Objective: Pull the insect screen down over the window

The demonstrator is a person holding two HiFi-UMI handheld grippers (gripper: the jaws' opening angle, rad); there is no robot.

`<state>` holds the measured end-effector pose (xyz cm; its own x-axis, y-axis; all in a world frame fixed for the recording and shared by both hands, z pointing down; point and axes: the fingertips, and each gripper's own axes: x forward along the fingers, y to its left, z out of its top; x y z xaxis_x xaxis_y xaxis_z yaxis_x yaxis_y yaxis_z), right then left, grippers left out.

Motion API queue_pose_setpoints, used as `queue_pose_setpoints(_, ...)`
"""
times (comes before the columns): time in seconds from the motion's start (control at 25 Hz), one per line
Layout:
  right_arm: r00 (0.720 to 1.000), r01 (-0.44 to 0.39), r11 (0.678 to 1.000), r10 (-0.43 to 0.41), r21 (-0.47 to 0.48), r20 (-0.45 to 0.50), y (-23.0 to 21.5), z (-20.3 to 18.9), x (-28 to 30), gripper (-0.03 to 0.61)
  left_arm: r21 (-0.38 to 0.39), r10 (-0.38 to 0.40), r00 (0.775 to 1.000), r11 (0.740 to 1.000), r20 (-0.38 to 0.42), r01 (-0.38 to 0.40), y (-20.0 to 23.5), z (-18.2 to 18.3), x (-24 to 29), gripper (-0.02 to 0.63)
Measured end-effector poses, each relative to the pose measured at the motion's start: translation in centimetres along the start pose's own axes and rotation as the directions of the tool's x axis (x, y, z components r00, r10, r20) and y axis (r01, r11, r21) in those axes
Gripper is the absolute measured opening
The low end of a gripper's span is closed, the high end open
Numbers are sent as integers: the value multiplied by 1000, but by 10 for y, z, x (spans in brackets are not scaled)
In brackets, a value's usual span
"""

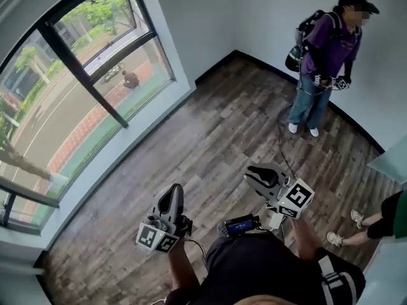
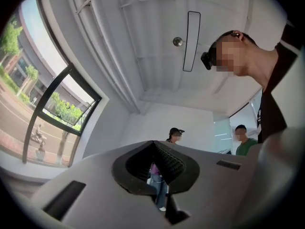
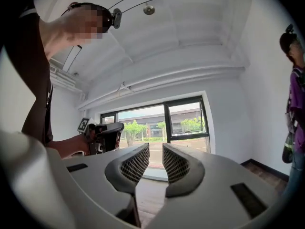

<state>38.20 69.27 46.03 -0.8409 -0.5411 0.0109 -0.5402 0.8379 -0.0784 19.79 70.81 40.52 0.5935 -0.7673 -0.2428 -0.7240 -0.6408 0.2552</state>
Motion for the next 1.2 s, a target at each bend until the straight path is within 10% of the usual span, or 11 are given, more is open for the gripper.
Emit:
queue_pose_setpoints(0.16,999,-34,997,31,-75,-38,-8,8,66,69,50,36,998,998,-52,-34,48,12,19,23)
queue_pose_setpoints(0.4,995,-99,994,97,-54,-37,-46,1,134,69,-3,36,997,999,-74,-36,90,9,49,224)
queue_pose_setpoints(0.52,990,-142,989,142,-39,-16,-80,-8,174,69,66,68,995,996,-68,-64,125,10,68,216)
queue_pose_setpoints(0.6,986,-167,984,168,-52,5,-109,-6,204,69,134,95,994,987,-59,-86,151,18,87,21)
queue_pose_setpoints(0.92,980,-196,958,200,-208,2,-226,35,272,69,387,147,964,921,-223,-51,199,7,190,5)
queue_pose_setpoints(1.2,983,-182,945,172,-270,-63,-291,35,330,69,312,206,967,938,-149,-151,284,11,241,6)
